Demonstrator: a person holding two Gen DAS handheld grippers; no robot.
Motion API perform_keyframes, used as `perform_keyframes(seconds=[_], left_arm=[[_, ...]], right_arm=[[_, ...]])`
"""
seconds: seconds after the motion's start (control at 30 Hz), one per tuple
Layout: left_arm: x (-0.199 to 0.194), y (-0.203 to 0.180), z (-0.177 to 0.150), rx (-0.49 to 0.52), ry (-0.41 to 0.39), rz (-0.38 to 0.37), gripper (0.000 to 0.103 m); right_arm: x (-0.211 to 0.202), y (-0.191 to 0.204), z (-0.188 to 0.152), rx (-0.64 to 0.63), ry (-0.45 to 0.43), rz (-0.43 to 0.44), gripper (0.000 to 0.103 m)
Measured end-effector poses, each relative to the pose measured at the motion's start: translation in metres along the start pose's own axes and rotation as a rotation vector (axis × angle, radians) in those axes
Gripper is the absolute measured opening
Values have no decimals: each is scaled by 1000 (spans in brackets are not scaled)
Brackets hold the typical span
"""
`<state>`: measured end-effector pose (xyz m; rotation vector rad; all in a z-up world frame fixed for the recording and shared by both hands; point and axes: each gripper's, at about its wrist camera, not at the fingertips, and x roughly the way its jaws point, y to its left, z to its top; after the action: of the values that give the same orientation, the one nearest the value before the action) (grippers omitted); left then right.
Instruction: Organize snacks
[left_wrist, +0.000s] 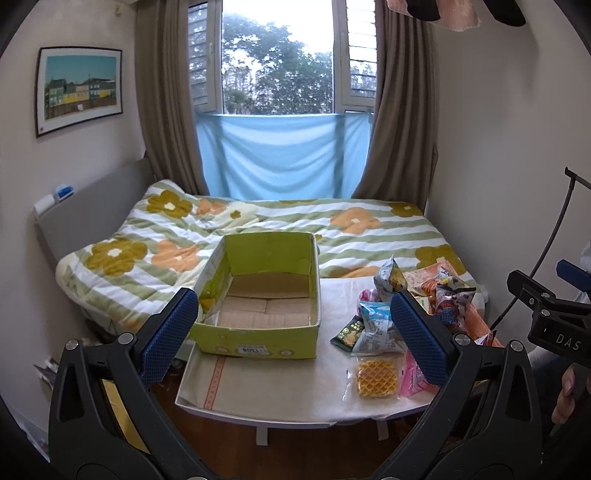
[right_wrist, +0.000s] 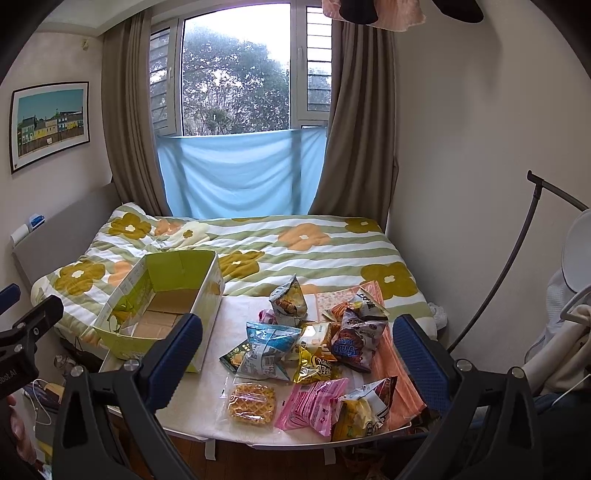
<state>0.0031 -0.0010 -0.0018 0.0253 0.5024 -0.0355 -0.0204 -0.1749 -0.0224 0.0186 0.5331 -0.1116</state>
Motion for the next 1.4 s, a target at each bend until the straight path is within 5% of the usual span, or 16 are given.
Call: perform_keyframes(seconds=[1.4], left_arm=[[-5,-3,0,2,-3,-19,103]], right_arm=[[-6,3,3,-3,0,2,103]])
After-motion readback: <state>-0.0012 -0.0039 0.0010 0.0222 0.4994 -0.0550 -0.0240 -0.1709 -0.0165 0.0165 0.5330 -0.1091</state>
